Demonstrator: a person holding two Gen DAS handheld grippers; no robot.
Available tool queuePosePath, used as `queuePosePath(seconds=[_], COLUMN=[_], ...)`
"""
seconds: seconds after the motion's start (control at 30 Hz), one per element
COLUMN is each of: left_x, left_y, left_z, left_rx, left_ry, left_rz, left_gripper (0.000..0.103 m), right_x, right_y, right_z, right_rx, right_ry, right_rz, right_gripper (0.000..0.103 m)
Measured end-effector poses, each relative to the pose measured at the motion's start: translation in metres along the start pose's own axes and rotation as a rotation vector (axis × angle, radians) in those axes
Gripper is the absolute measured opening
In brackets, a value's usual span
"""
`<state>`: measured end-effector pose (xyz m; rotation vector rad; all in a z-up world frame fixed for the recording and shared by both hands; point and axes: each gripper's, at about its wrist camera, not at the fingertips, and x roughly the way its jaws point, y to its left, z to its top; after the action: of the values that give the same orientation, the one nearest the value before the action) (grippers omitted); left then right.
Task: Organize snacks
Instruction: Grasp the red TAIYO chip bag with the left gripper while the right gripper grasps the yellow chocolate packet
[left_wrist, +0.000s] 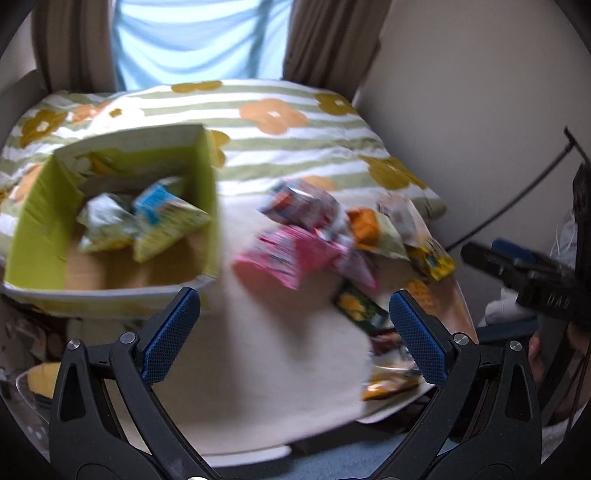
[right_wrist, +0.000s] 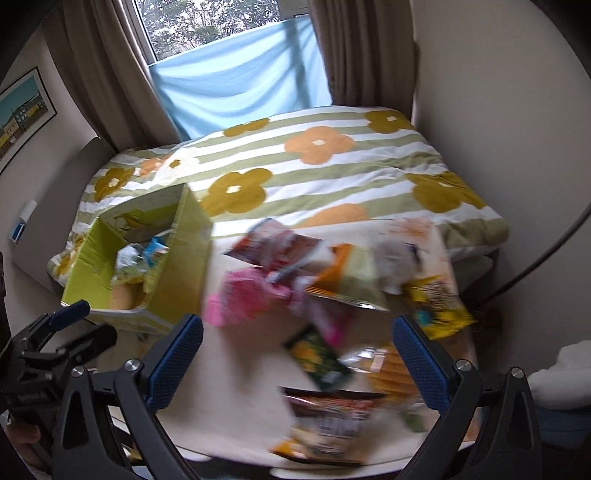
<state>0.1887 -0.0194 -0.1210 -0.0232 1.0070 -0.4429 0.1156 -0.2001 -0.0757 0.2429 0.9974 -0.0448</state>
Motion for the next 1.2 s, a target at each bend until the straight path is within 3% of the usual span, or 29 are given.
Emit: queuePosePath(seconds=[0.27,0.47,0.63,0.87,1.07,1.13,1.2], left_x=[0.042,0.075,0.120,0.162,0.184,0.187,0.189], left_y=[-0.078,-0.101,-0.124,-0.126,-0.117,-0.117,-0.117], left_z=[-0.029,-0.046,-0.083,-0.104,-0.109,-0.112,-0.114], left_rx=[-0.002,0.002,0.042,0.034,-0.014,-0.002,-0.005], left_ry=[0.106,0.210,0.341,0.400,0.421,0.429,0.433], left_rz=[0.008,-0.001,-0.040,-0.006,-0.030,-0.023,-0.023], left_gripper=[0.102,0.102,0.102,0.102,0.102,0.097,0.082], right_x=[-0.005,0.019,0.046,0.083,0.108,0.114,0.119], right_y=[-0.072,-0.111,-0.133,-0.143,-0.146,-0.146,-0.147], right_z=[-0.005,-0.005,-0.015,-0.025,-0.031,-0.032,-0.032], right_rx=[-0.077,-0.079,-0.052,-0.079,-0.089,-0.090,-0.092], right_ry=[-0.020,0.033,0.063,0.091,0.130,0.139,0.147], right_rz=[-0.072,-0.072,-0.072,-0.092,-0.096,-0.096,-0.096], right_gripper=[0.102,0.102,0.102,0.102,0.102,0.102,0.102])
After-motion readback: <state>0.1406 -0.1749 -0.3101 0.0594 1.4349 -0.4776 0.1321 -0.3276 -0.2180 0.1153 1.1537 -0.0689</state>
